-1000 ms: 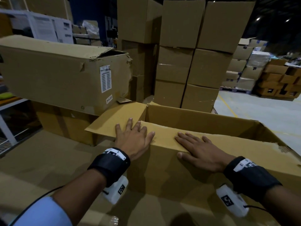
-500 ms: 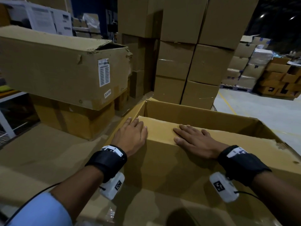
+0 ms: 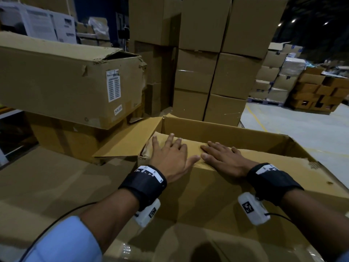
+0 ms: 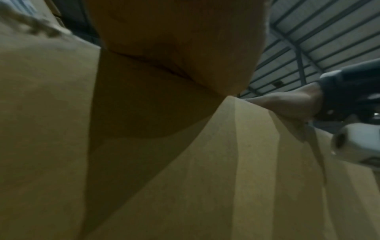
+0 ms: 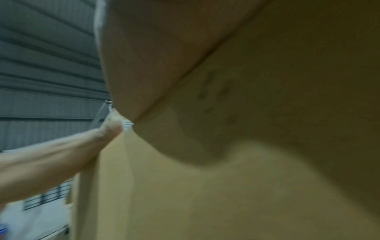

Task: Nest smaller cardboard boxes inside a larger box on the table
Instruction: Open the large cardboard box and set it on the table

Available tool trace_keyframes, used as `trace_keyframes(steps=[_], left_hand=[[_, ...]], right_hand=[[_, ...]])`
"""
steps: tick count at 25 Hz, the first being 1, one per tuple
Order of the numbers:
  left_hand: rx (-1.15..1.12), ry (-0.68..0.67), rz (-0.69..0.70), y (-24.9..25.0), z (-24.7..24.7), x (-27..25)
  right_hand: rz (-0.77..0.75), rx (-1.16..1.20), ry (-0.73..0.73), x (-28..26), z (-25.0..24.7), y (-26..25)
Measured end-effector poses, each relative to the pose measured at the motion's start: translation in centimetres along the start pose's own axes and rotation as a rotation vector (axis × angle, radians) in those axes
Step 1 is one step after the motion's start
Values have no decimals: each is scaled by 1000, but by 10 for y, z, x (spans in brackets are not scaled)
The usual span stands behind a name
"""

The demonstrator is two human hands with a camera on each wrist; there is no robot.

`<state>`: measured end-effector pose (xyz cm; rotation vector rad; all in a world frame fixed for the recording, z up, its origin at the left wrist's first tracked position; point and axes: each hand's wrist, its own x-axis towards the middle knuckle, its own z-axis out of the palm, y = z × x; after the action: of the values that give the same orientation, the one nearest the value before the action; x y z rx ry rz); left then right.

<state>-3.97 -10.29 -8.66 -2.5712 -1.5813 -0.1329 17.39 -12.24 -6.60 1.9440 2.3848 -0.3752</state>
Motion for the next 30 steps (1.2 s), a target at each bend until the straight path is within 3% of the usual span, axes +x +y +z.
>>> trace_keyframes(steps=[10, 15, 21, 30], left_hand=[[-61, -14, 29, 14, 2, 8], [-84, -99, 50, 27, -7, 12], [-5, 167, 36, 50, -23, 25], [69, 448, 45, 61, -56, 11]], right_hand=[[274, -32, 81, -8, -7, 62], [232, -69, 224, -22, -12, 60], [75, -302, 622, -60, -32, 54], [46, -512, 769, -105, -32, 41]])
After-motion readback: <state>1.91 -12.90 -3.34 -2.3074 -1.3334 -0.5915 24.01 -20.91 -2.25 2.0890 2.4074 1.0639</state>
